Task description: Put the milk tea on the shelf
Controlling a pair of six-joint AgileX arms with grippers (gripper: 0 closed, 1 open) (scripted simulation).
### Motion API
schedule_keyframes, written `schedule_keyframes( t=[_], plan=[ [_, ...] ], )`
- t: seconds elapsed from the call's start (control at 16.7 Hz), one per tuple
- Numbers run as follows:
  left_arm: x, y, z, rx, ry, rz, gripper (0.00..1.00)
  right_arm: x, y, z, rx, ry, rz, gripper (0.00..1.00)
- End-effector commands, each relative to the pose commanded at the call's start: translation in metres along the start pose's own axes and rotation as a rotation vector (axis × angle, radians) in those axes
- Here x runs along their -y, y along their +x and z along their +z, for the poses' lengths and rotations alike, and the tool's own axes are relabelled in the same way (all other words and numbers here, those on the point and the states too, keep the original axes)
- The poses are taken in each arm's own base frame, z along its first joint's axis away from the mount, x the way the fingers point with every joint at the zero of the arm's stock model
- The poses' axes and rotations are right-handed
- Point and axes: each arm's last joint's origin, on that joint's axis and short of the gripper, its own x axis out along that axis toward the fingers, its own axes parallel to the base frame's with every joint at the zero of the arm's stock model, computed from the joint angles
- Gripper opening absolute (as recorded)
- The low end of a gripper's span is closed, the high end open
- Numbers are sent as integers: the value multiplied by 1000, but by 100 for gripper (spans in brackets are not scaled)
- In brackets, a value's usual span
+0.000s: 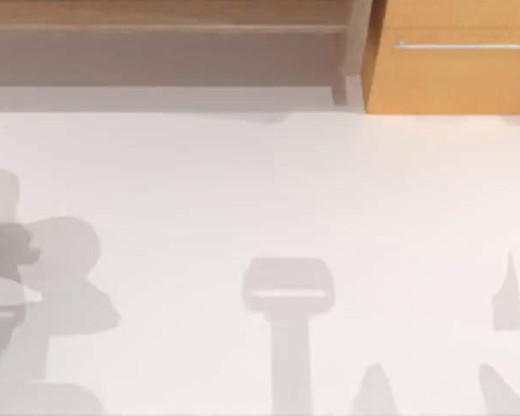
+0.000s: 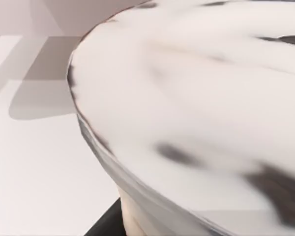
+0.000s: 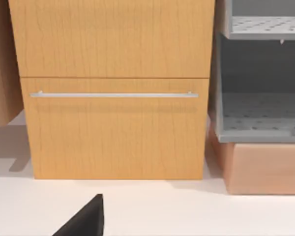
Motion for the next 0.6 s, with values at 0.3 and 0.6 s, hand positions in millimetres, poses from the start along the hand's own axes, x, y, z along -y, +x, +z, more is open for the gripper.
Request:
schedule_keyframes(
  t=[0.3, 0.6],
  plan=[
    [0, 0, 0, 0, 0, 0, 0, 0, 0, 0, 0, 0, 0, 100],
    [0, 0, 0, -1, 1, 1, 0, 0, 0, 0, 0, 0, 0, 100]
  ],
)
